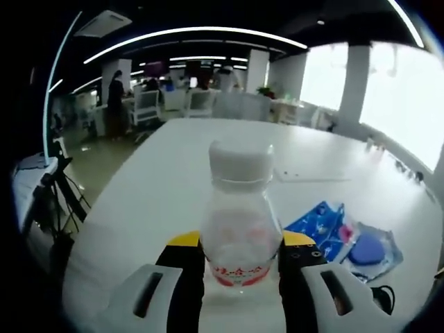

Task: Arrange the tabletop items into an orderly group along one side of the table until the central work area is clear of visible clutter.

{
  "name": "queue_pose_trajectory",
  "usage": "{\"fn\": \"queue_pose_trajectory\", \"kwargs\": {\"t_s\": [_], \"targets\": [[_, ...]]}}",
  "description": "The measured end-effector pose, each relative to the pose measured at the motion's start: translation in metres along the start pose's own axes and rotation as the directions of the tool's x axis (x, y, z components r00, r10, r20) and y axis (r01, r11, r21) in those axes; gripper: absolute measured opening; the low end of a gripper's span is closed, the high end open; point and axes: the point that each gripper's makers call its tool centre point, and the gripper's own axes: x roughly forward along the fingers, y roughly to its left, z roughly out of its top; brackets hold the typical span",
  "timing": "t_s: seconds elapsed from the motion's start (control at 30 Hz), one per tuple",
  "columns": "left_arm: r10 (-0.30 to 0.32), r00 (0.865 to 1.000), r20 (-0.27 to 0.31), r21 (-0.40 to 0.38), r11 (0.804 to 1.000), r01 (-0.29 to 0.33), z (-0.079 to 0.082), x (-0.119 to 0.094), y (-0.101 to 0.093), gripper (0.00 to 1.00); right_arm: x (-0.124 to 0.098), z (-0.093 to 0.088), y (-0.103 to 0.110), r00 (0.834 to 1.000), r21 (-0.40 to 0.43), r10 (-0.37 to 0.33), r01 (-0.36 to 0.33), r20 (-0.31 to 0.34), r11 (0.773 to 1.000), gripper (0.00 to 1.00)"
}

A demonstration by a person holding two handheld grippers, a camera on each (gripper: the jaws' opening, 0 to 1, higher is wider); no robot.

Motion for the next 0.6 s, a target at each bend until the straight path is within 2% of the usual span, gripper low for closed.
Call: {"fn": "queue_pose_trajectory", "kwargs": {"t_s": [0.33,0.6], "targets": [[0.016,1.0,0.02,0.041,0.999,-0.017,-0.0056,-0.0076,-0.0056,0.38,-0.0038,-0.0013,-0.0036,1.0,0.011,-0.009,0.009,0.003,1.0,0.67],[0.008,1.0,0.016,0.033,0.999,-0.008,-0.0085,-0.0092,-0.0076,0.38,-0.0035,-0.0033,-0.0012,1.0,0.012,-0.002,0.002,-0.003,1.0,0.67]]}}
